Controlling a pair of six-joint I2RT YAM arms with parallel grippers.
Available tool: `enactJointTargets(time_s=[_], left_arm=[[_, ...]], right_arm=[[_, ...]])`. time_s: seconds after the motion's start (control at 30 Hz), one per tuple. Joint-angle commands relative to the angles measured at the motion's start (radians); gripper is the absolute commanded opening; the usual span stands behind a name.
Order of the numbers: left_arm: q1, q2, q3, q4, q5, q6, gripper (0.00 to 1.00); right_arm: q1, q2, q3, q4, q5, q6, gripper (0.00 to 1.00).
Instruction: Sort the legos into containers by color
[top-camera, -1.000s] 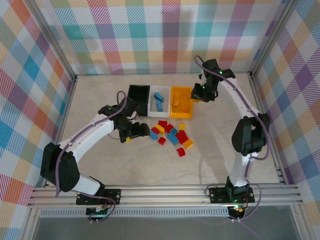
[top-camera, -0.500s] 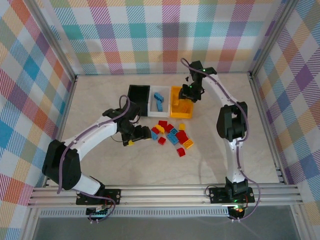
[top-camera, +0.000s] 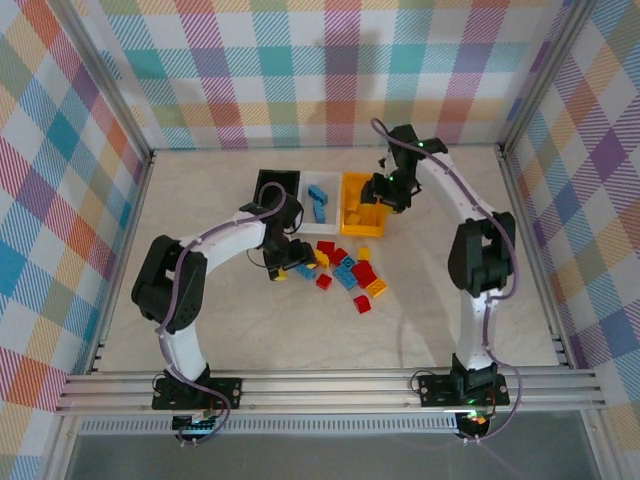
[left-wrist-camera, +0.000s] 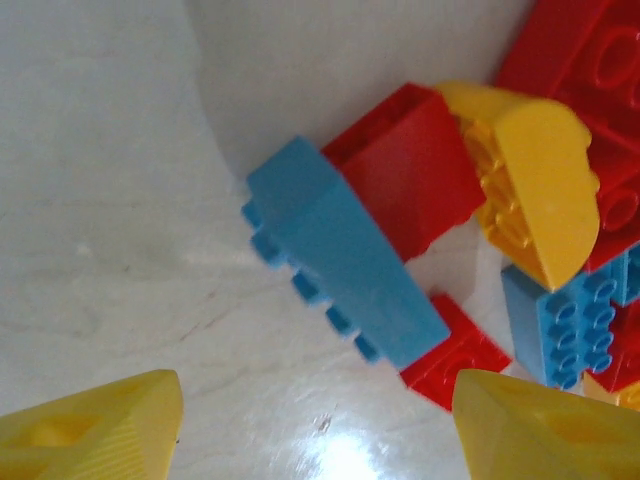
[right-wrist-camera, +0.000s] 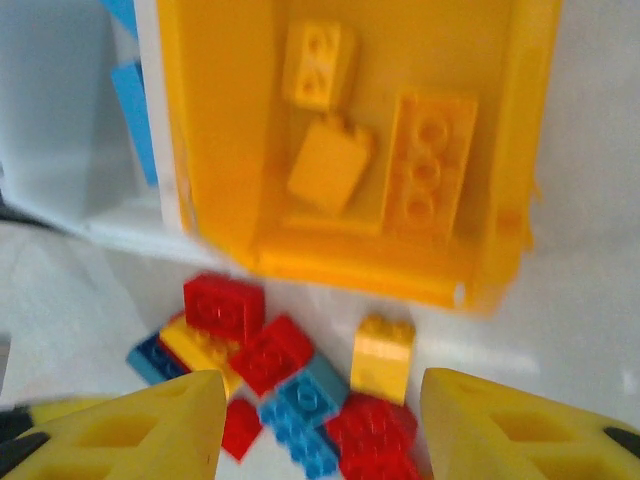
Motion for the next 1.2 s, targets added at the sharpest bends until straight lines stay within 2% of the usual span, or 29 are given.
enactJointTargets(time_s=[0.0, 0.23, 0.57, 0.73, 0.83, 1.0, 1.17], left_arm=[[0.000, 0.050, 0.060, 0.009, -0.009, -0.019, 0.70], [0.003, 0.136, 0.114, -0.013, -0.019, -0.014, 0.62], [0.003, 0.111, 0.043, -0.011, -0.037, -0.018, 0.49], [0.004, 0.115, 0.032, -0.018, -0.042, -0.009, 0.35], [0.006, 0.113, 0.040, -0.036, -0.046, 0.006, 0.23], [0.013, 0.071, 0.038, -0.091, -0.060, 0.041, 0.20], [0.034, -0.043, 0.011, -0.152, -0.056, 0.064, 0.20]], right_arm=[[0.007, -0.144, -0.122, 0.042, -0.057, 0.032, 0.55], [0.008, -0.292, -0.291, 0.070, -0.074, 0.048, 0.55], [0.009, -0.302, -0.331, 0.094, -0.089, 0.050, 0.54], [0.013, -0.309, -0.349, 0.111, -0.097, 0.068, 0.54], [0.015, -0.325, -0.363, 0.113, -0.090, 0.073, 0.53], [0.016, -0.361, -0.412, 0.122, -0.091, 0.083, 0.53], [0.018, -0.400, -0.482, 0.137, -0.098, 0.101, 0.53]])
